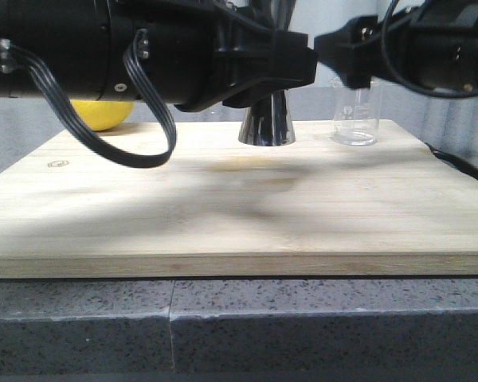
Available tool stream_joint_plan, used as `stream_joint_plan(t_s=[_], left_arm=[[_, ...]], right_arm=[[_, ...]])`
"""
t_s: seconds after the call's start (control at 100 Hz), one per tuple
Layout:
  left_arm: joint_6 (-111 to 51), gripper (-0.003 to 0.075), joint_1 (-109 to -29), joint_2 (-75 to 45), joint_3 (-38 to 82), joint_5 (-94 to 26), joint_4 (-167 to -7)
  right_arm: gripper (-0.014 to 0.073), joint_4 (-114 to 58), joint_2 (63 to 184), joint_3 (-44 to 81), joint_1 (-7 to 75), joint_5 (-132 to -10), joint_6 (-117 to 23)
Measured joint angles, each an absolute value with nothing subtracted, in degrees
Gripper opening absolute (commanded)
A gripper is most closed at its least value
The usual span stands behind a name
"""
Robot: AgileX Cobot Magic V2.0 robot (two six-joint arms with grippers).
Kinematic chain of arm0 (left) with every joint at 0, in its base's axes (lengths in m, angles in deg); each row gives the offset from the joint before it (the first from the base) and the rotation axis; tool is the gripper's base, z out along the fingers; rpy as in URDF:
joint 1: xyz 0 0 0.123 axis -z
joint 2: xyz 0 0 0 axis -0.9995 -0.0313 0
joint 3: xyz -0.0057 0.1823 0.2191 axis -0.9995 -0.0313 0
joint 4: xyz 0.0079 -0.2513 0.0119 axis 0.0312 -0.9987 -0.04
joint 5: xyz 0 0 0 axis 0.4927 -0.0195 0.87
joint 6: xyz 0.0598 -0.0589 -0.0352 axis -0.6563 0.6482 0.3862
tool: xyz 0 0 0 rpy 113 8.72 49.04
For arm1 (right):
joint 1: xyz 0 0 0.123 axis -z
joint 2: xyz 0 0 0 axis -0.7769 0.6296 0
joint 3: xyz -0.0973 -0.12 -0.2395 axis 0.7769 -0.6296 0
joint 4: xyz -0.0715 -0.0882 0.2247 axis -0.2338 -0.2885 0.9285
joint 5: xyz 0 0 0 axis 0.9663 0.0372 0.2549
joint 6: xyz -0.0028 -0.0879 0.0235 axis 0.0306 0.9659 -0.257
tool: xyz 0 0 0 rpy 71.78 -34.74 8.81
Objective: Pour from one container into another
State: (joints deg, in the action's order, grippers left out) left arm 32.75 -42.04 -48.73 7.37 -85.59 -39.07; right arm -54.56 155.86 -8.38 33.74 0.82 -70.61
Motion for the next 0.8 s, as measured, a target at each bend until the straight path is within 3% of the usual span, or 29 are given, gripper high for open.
stream_joint_plan(t_s=[0.41, 0.8], left_arm=[[32.7, -0.0019, -48.1, -47.1, 7.4, -85.6, -39.0], [32.7, -0.0019, -53.3, -47.0, 7.4, -85.6, -38.8]], right_arm=[[0.0548, -55.1, 138.1, -8.4, 33.7, 0.8, -70.6], [0.0548, -57.3, 123.2, -8.4, 33.7, -7.6, -70.6]])
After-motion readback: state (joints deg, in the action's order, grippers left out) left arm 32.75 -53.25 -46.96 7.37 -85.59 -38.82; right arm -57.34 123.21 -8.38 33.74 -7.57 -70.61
